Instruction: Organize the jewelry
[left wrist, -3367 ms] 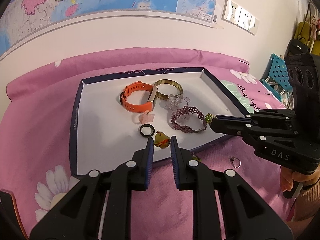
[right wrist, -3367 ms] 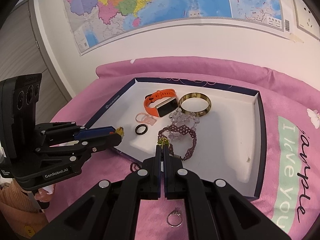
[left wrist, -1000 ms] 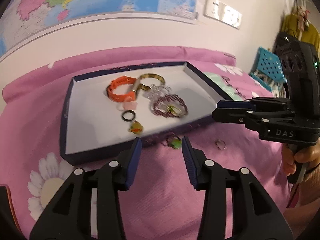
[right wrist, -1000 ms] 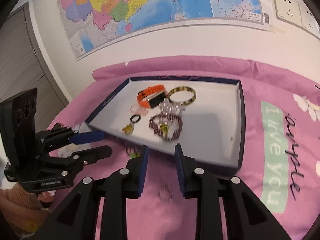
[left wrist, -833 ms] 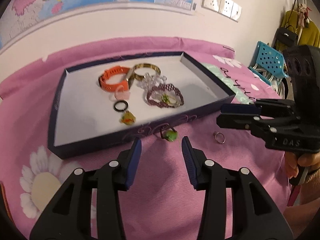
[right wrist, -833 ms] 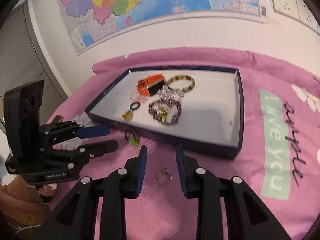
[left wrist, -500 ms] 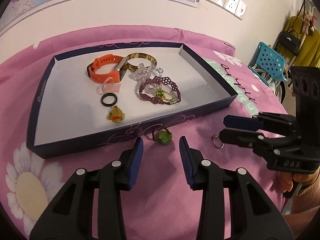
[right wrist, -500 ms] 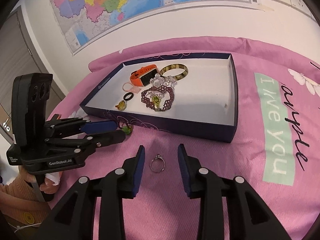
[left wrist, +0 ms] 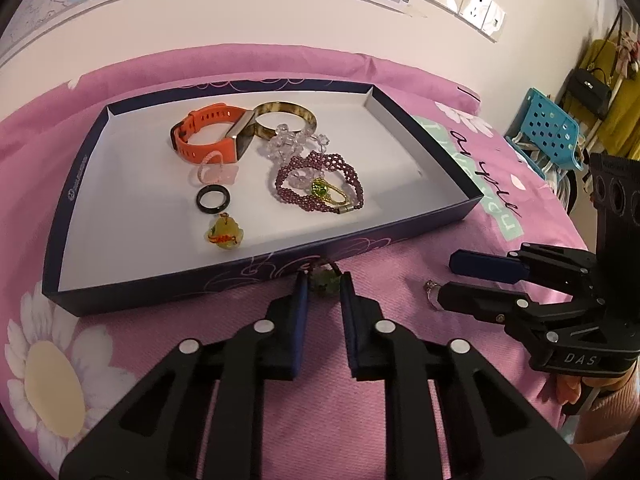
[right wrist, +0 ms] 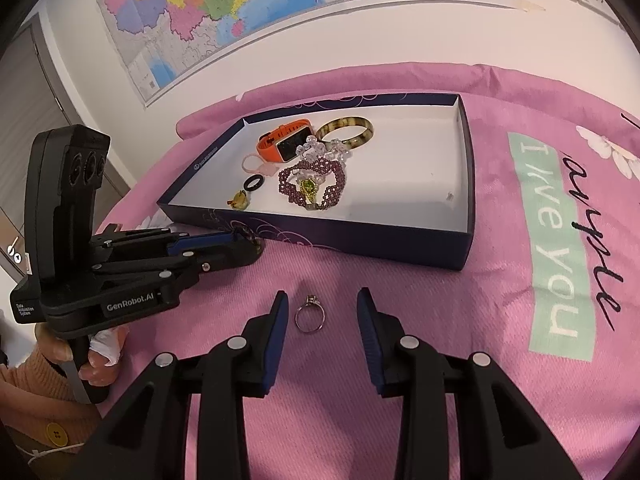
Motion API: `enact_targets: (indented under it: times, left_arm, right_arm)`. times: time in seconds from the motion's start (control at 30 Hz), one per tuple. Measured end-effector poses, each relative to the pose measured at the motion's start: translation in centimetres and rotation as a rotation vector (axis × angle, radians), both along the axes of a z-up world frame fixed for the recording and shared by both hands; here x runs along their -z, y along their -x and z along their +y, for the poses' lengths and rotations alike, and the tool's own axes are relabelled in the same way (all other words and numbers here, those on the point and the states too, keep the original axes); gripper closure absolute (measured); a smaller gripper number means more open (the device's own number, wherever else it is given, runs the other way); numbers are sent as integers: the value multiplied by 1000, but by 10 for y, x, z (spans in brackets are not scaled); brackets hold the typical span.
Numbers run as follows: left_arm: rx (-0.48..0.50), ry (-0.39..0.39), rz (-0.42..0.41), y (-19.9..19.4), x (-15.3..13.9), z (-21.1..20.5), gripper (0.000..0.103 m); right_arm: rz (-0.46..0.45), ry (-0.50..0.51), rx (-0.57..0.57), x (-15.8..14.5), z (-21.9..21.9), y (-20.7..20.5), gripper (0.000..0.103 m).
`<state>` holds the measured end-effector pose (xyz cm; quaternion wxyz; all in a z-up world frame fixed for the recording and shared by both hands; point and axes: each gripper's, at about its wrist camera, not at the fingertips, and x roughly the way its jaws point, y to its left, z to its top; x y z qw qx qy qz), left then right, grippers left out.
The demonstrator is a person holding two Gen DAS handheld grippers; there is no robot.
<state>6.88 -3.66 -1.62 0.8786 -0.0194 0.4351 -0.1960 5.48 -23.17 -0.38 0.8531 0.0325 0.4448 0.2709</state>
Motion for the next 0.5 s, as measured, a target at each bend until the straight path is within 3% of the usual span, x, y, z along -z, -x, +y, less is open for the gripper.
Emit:
enact_targets:
  times: [0.07,0.5]
  left_arm:
    - [5,2,1,2,0,0,96]
    - [29,25,-10,28,-7,17,96]
  right_arm:
    - [0,2,-1,0,0,1,70]
    - [-16,58,-26,-1,4,10,70]
